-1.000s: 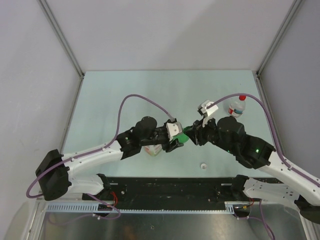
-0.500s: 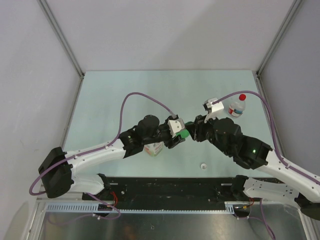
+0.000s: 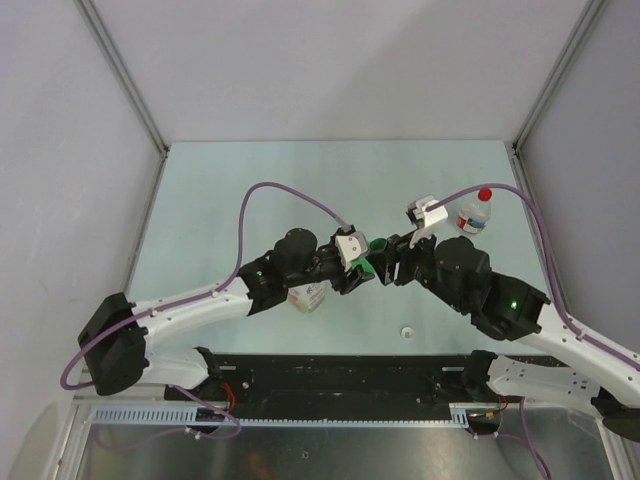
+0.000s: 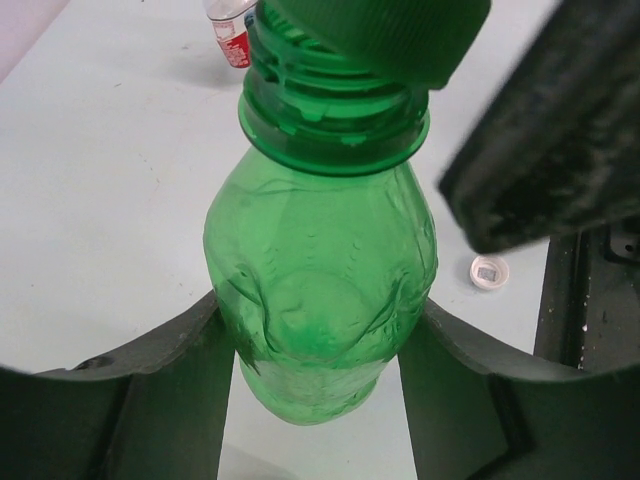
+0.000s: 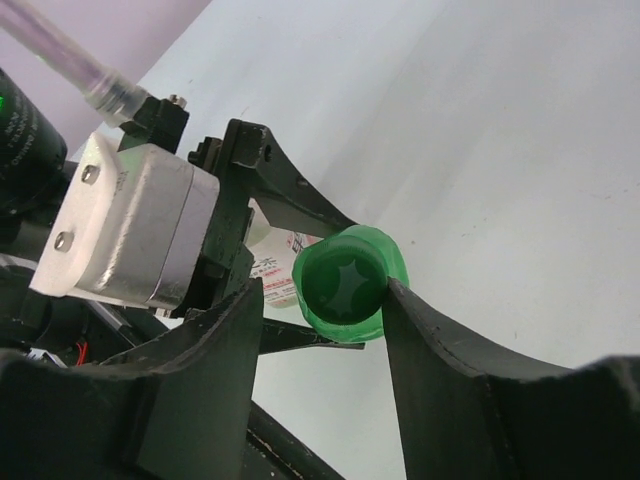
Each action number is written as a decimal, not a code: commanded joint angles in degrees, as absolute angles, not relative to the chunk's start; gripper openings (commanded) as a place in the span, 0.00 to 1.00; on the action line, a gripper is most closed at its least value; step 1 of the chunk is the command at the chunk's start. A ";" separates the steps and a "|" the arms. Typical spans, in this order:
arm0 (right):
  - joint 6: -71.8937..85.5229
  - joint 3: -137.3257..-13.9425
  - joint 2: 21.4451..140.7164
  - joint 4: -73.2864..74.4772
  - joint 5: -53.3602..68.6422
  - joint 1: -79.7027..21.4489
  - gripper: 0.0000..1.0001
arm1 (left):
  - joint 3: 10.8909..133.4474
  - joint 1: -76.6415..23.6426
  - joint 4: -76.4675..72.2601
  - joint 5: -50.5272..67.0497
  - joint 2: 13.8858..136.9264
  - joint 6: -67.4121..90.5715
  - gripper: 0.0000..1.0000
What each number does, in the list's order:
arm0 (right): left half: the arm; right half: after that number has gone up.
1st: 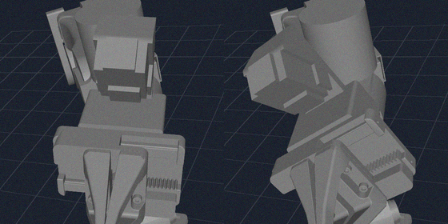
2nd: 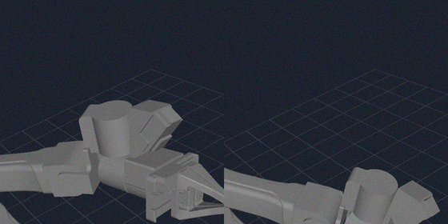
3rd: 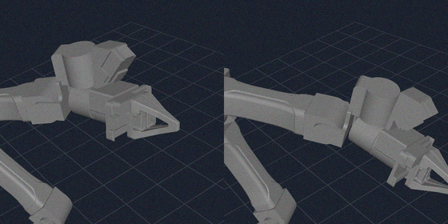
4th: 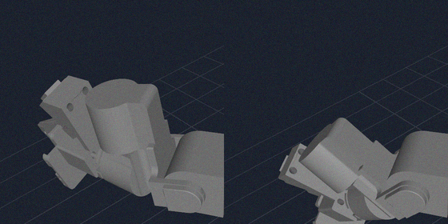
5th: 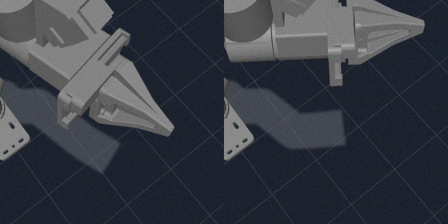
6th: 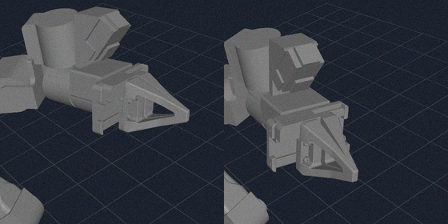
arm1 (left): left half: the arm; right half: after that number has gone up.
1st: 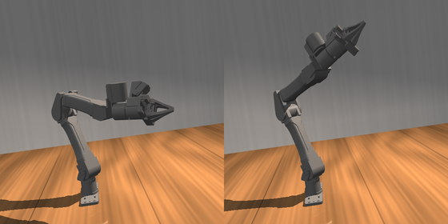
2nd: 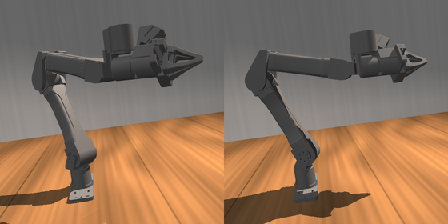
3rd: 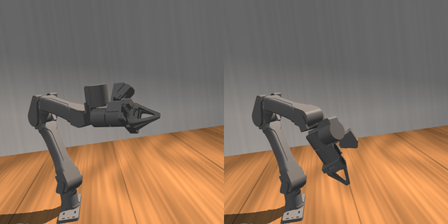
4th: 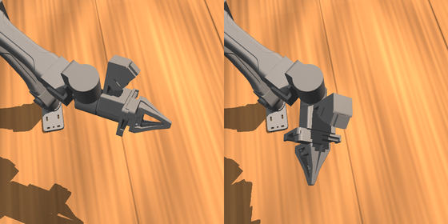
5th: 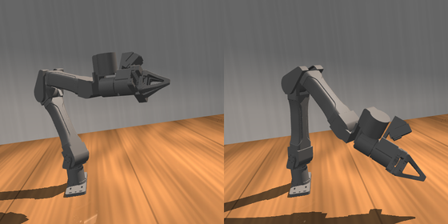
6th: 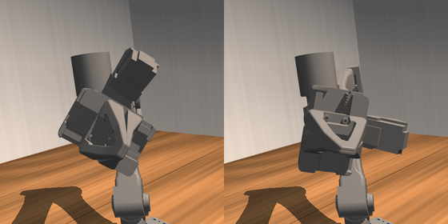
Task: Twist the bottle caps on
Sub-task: Screw the bottle cap onto the plastic bottle.
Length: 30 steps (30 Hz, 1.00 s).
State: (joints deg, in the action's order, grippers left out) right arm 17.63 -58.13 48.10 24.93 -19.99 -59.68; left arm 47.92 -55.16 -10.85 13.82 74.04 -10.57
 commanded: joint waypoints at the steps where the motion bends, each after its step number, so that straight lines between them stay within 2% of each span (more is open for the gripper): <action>1: 16.32 -58.36 47.09 20.77 -15.25 -60.71 0.56 | 47.96 -55.37 -15.26 16.21 74.68 -8.59 0.00; 7: 15.85 -58.43 47.03 20.68 -15.70 -60.71 0.60 | 47.94 -55.42 -15.27 17.62 74.58 -8.29 0.00; 30: 15.60 -58.97 47.26 20.96 -18.51 -60.68 0.61 | 48.34 -55.37 -15.29 21.84 75.42 -6.27 0.00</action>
